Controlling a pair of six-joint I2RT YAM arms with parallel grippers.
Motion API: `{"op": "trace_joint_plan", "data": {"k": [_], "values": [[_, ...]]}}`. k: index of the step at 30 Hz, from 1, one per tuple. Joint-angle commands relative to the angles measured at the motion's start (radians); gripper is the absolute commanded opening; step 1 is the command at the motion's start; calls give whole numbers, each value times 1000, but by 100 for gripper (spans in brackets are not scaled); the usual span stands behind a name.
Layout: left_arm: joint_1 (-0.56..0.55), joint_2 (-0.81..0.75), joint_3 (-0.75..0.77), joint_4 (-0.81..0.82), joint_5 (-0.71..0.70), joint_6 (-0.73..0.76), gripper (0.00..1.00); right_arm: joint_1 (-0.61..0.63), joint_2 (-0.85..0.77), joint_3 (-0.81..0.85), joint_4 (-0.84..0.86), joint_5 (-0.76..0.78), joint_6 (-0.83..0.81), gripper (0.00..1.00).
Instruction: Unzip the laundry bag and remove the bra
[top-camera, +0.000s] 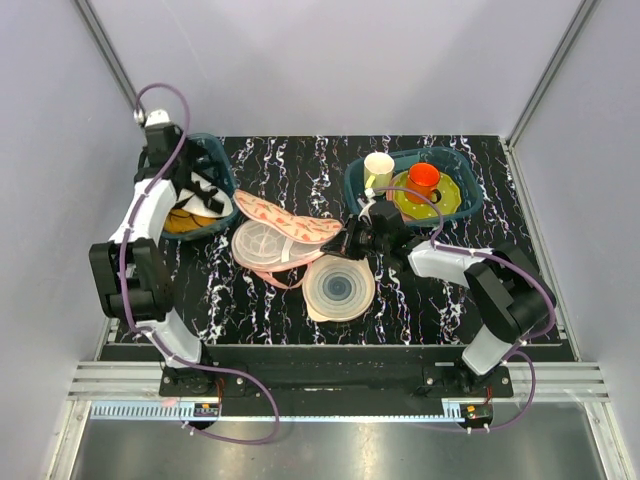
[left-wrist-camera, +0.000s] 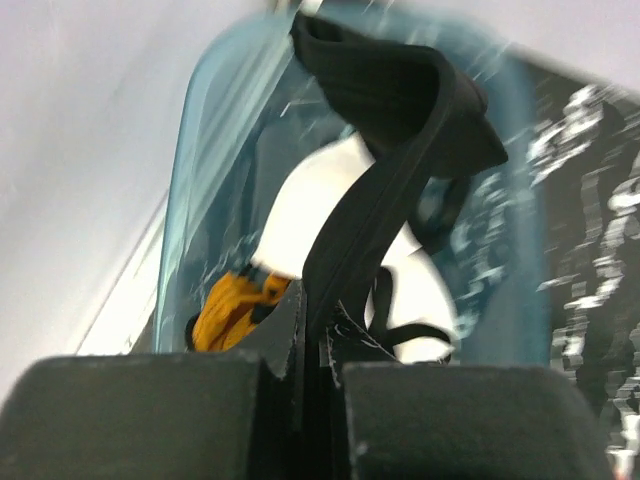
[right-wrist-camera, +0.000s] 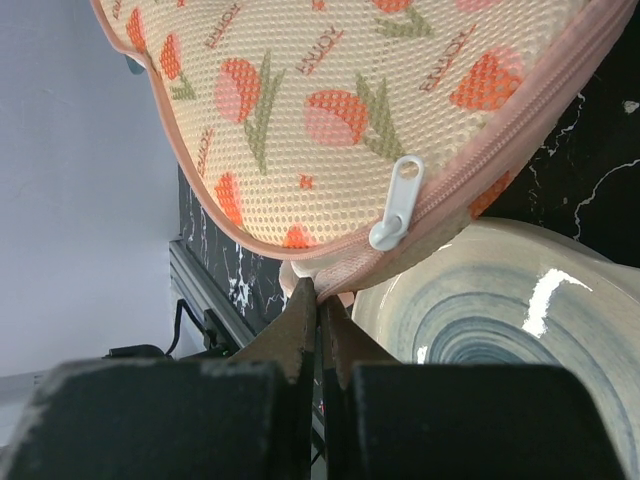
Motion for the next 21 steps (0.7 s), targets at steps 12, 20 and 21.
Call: {"op": "trace_joint_plan", "data": {"k": [12, 20, 21], "values": [[102, 66, 73, -337, 184, -206, 94, -6, -24, 10, 27, 2, -12, 0], [-13, -164, 115, -340, 172, -139, 99, -6, -44, 49, -21, 34, -53, 0], [-33, -178, 109, -339, 178, -128, 99, -6, -44, 69, -39, 44, -66, 0]]}}
